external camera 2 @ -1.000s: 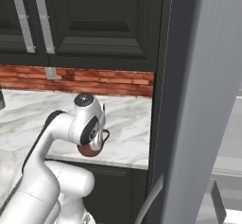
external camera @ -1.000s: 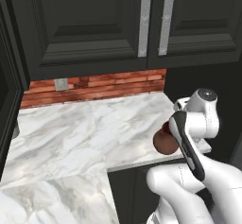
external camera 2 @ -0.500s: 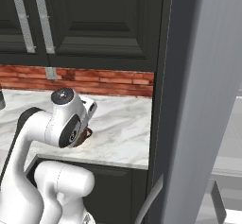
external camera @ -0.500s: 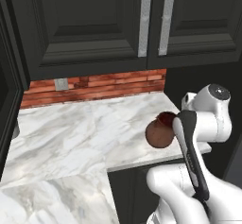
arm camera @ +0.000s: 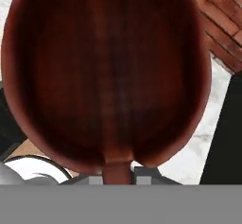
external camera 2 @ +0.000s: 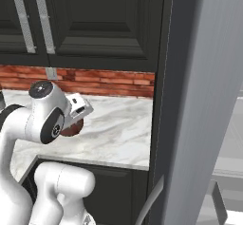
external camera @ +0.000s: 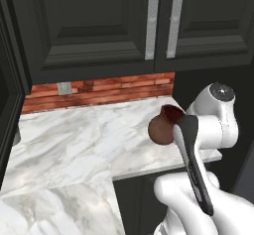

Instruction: Move the banana and marshmallow from the second highest shelf to the top shelf to make space. Then, place the pitcher from the counter on the cleared second highest shelf.

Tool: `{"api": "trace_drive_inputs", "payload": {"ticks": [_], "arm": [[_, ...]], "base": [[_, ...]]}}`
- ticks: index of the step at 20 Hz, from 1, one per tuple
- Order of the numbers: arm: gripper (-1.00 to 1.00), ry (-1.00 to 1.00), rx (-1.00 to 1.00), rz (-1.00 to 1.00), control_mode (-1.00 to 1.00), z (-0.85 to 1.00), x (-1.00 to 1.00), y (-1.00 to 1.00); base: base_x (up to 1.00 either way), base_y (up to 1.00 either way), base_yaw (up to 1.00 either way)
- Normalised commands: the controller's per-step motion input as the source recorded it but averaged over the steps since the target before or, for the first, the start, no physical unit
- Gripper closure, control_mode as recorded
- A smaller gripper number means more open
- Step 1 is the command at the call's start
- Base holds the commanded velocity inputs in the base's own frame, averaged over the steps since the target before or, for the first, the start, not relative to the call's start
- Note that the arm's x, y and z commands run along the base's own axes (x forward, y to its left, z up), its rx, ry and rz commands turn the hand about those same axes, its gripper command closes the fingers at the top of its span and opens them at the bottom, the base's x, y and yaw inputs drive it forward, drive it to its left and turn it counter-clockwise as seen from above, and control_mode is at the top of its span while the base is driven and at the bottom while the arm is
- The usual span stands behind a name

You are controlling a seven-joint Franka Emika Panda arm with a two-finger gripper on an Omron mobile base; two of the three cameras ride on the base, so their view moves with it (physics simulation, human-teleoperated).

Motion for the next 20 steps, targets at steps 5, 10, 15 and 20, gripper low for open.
{"api": "trace_drive_inputs", "payload": {"ticks": [5, 10, 15, 20], "arm": [[1.0, -0.02, 0.1, -0.61, -1.0, 0.04, -0.11, 0.15], [1.0, 0.0, 0.13, -0.44, -1.0, 0.37, -0.18, 0.0], [1.0, -0.02, 0.22, -0.21, -1.0, 0.49, -0.38, 0.0], [1.0, -0.02, 0.19, 0.03, -1.0, 0.14, -0.4, -0.03]], "base": [[0.0, 0.0, 0.0], [0.0, 0.0, 0.0], [0.0, 0.0, 0.0], [0.0, 0.0, 0.0]]}}
